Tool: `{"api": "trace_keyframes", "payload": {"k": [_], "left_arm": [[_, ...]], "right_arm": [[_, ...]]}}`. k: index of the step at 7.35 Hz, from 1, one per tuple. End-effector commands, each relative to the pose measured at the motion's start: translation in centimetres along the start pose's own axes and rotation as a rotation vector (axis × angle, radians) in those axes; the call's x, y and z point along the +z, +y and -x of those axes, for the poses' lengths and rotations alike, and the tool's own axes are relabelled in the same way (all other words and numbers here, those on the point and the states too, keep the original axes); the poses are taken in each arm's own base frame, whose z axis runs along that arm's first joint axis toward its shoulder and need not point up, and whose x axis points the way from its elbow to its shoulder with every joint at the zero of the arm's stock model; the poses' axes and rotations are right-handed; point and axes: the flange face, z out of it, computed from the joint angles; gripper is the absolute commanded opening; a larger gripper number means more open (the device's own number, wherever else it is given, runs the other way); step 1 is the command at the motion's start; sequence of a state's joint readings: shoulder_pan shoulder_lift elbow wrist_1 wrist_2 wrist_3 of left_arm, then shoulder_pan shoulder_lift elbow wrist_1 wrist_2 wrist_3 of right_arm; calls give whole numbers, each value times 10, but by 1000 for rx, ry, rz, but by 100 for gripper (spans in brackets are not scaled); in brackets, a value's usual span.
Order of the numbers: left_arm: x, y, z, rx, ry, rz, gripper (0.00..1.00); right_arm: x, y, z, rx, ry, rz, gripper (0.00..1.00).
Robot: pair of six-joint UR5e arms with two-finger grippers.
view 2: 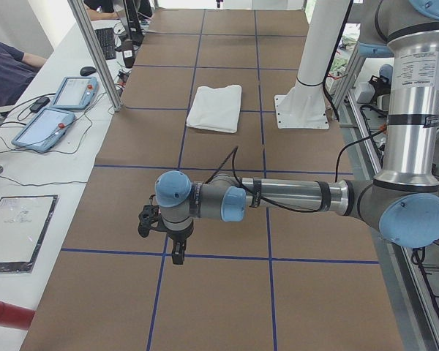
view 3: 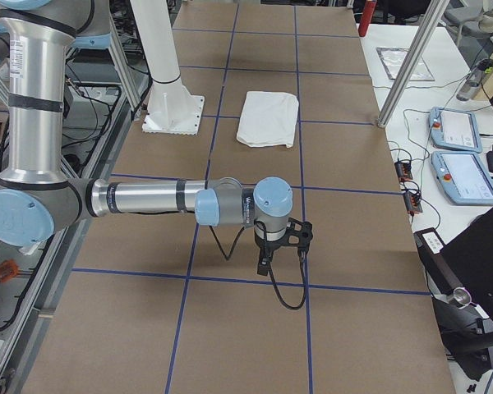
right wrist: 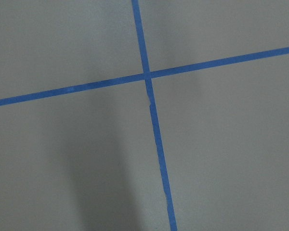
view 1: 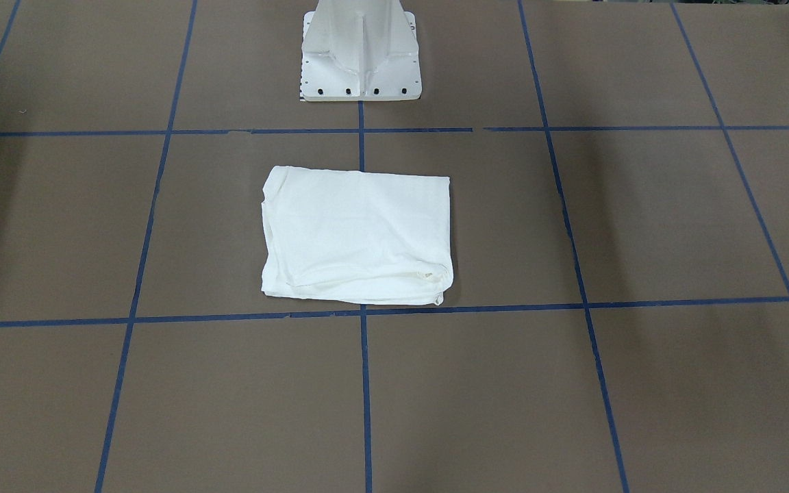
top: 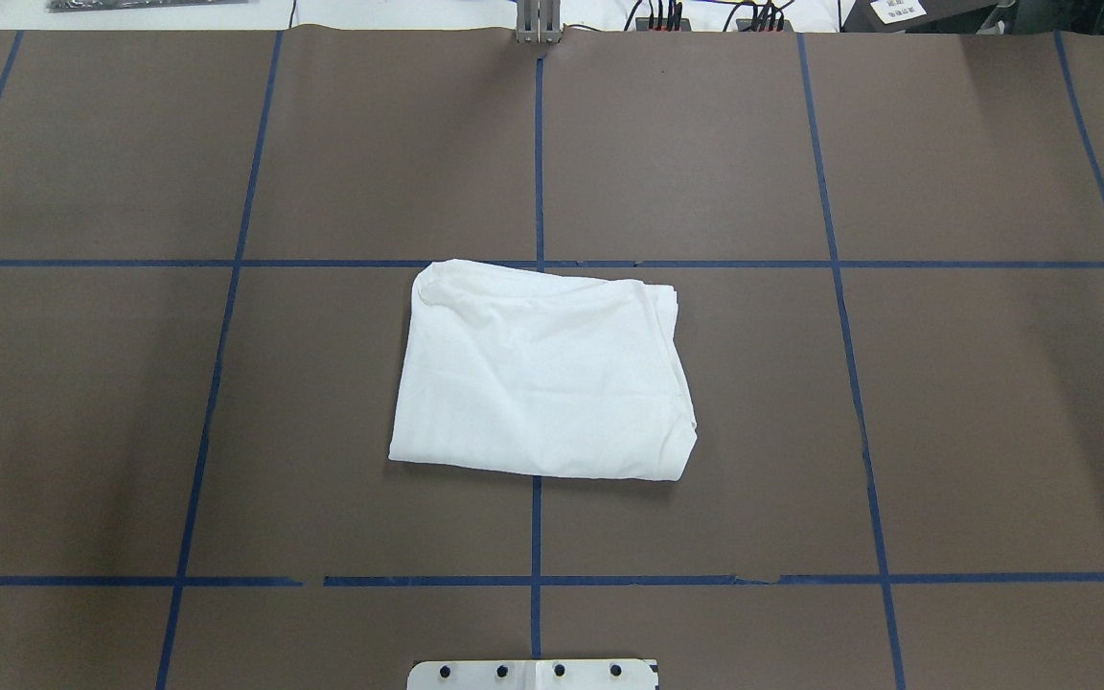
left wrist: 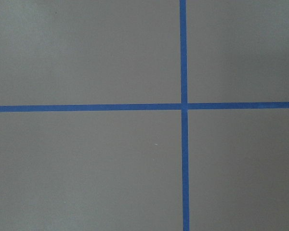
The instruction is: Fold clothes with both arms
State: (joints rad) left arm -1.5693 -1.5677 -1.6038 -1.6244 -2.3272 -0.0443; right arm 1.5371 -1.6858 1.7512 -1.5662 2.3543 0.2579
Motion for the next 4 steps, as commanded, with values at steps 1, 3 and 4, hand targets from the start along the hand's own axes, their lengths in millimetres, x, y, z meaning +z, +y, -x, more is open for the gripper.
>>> {"api": "trace_keyframes", "payload": {"k": [1, 3, 4], "left_arm": [[0, 0, -1, 3, 4, 0, 100], [0, 0, 0, 4, 4, 1, 100], [1, 0, 1, 2, 6, 3, 100]], "right_arm": [[0, -1, 0, 0, -2, 1, 100], [1, 0, -1, 3, -1, 2, 100], [1, 0, -1, 3, -1, 2, 100]]}}
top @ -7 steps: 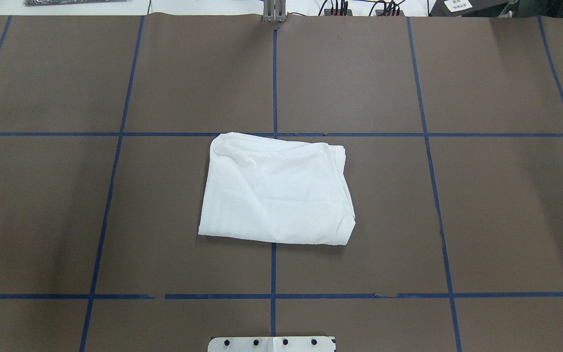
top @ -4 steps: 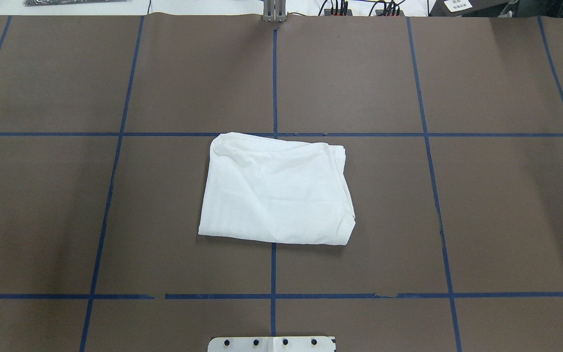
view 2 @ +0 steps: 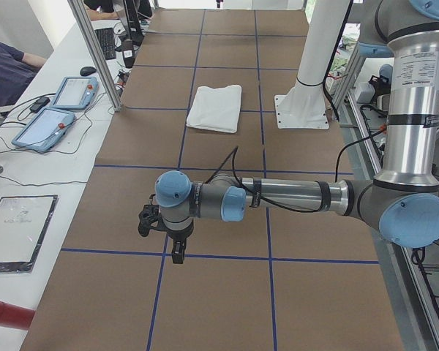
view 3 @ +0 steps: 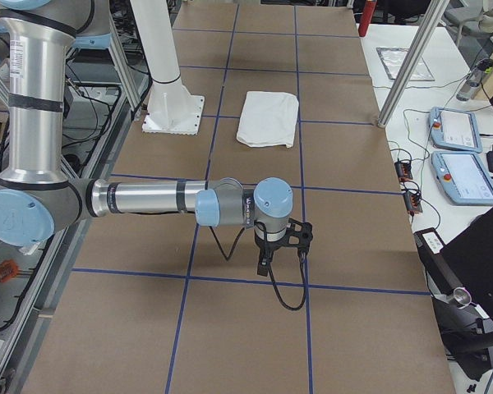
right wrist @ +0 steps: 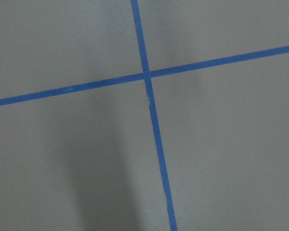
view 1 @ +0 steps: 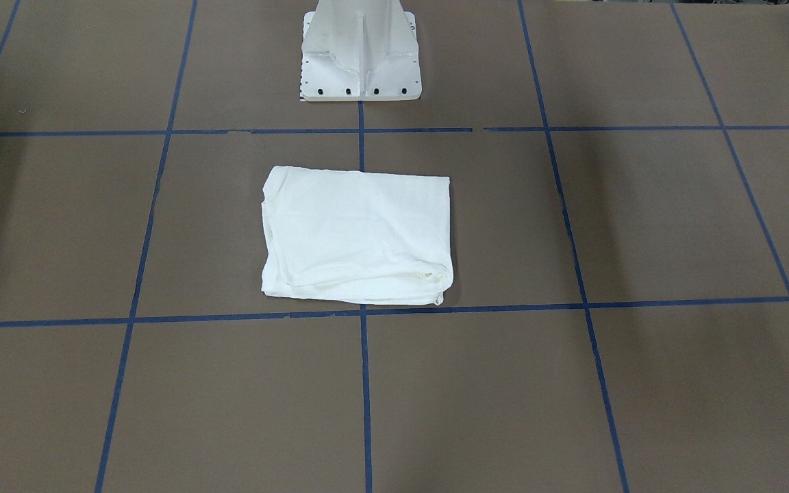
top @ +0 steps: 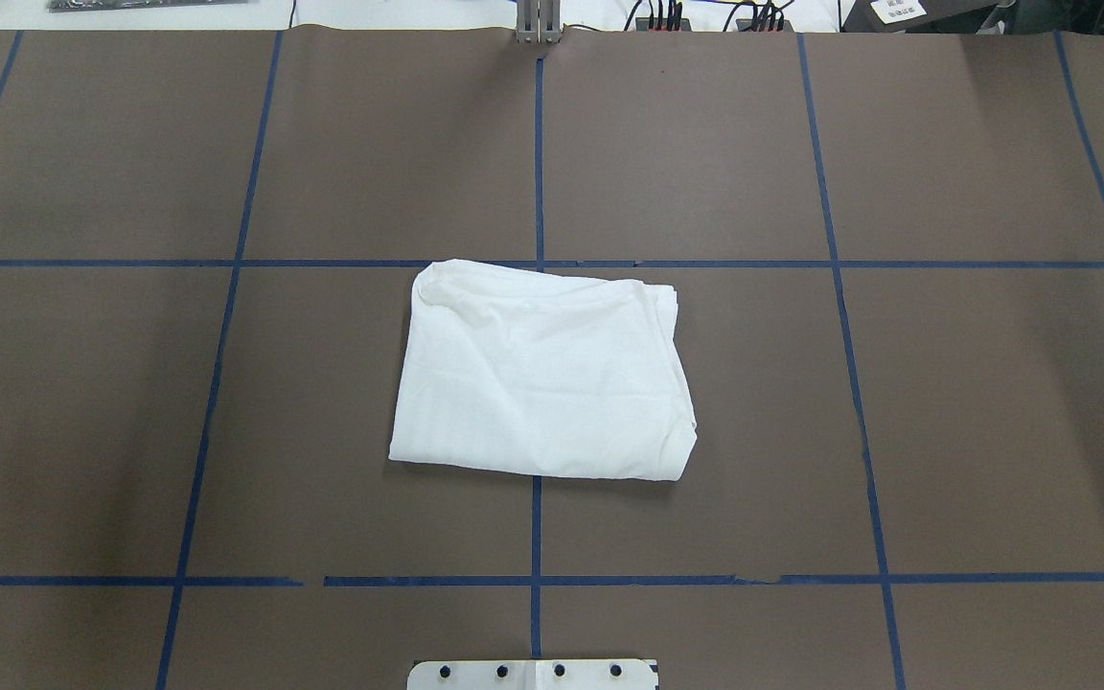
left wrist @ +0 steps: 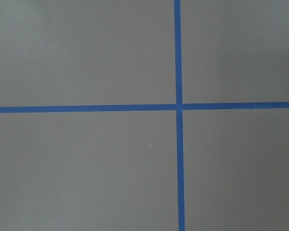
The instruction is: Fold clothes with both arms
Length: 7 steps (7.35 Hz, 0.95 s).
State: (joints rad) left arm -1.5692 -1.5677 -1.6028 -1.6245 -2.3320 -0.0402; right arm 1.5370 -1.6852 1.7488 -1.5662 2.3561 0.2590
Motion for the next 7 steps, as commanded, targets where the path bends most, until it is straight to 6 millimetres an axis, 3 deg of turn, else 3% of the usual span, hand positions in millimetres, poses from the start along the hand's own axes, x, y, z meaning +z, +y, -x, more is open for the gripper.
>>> {"api": "trace_keyframes", "payload": {"k": [1, 7], "left_arm": [[1, 0, 1, -2, 1, 2, 100], [2, 0, 0, -1, 1, 3, 100]], "right_arm": [[0, 0, 0, 1, 2, 0, 100], [2, -1, -2, 4, 2, 3, 100]]}}
